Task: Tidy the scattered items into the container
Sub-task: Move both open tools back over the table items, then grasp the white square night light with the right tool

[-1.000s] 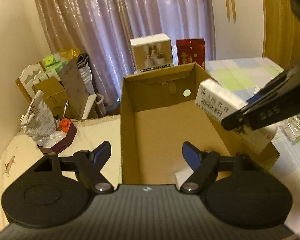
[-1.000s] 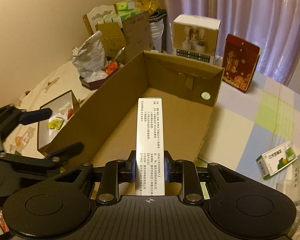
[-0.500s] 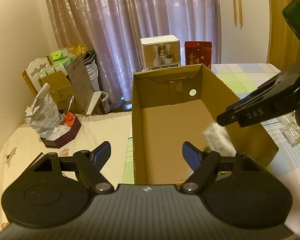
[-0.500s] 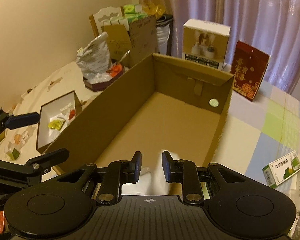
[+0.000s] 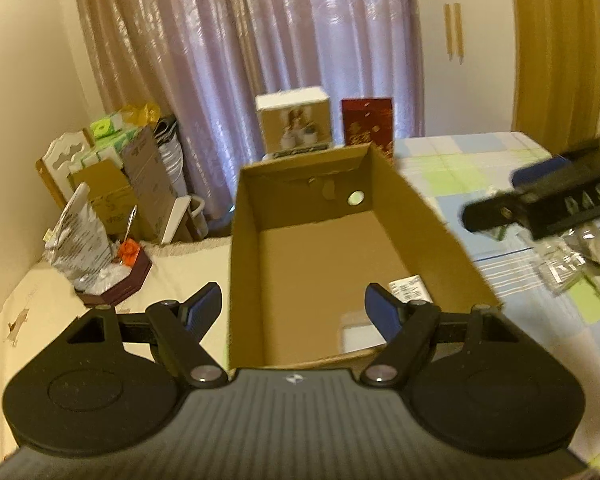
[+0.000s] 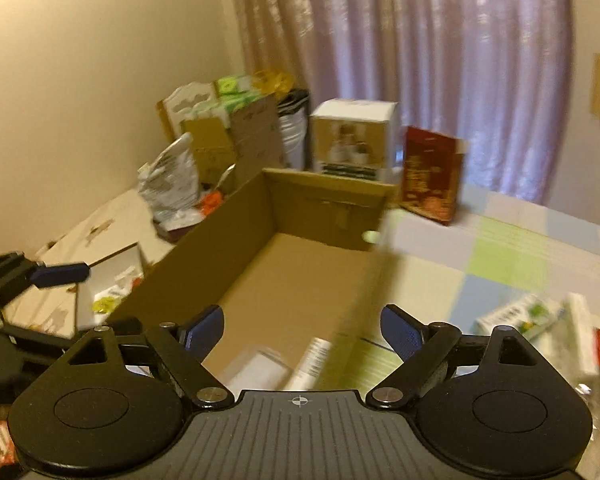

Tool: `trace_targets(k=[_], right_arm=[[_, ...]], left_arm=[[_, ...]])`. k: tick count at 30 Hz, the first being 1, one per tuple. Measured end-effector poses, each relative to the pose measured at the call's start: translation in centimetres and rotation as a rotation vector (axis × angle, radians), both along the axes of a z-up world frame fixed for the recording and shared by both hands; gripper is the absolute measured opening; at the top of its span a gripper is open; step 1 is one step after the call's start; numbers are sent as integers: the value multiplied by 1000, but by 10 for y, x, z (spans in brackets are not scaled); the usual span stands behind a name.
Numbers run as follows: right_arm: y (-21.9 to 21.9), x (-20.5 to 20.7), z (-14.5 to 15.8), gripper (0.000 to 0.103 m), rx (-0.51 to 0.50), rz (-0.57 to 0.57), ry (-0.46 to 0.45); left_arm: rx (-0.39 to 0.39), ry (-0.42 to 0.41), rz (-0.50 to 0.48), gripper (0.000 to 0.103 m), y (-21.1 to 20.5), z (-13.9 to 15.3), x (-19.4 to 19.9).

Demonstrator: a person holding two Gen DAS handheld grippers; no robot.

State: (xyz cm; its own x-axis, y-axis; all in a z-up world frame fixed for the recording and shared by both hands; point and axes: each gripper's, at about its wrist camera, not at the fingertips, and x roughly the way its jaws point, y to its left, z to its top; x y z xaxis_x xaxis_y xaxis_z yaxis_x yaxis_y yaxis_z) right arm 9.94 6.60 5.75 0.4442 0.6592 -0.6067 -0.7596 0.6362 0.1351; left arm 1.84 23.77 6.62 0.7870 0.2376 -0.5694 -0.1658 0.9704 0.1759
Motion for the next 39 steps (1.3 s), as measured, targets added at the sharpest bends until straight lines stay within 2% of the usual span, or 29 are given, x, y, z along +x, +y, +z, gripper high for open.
trace_targets(k=[7,8,9,11,19,22,24,27,31,39], right_arm=[[-102,-13,-12,92,5,-194,17],[-116,-14,-15,94,-4,-218,21],[-132,-15,-19,102,-13,-248,19],[-159,-16,-24,103,-22,-290,22],[-253,-7,-44,103,-78,-419,57],[-272,-1,-49,103,-93,-439,68],[-280,5,-55,103,-103,-450,76],[-290,12,-64,103,-107,-478,92],[-299,27,-77,103,-115,-495,113],[-305,60,-103,103,-165,-456,117]], left_arm=[[-12,-18,-123,78,-58,17,8],[-16,-19,-145,78,-68,19,10],[-17,-21,-165,79,-78,20,12],[-20,-25,-208,82,-100,22,16],[-44,28,-366,88,-175,-4,36],[-36,64,-419,91,-198,-18,47],[-24,84,-446,97,-210,-27,54],[-16,109,-467,98,-220,-40,65],[-24,139,-461,99,-230,-56,81],[-73,191,-440,100,-248,-91,111]])
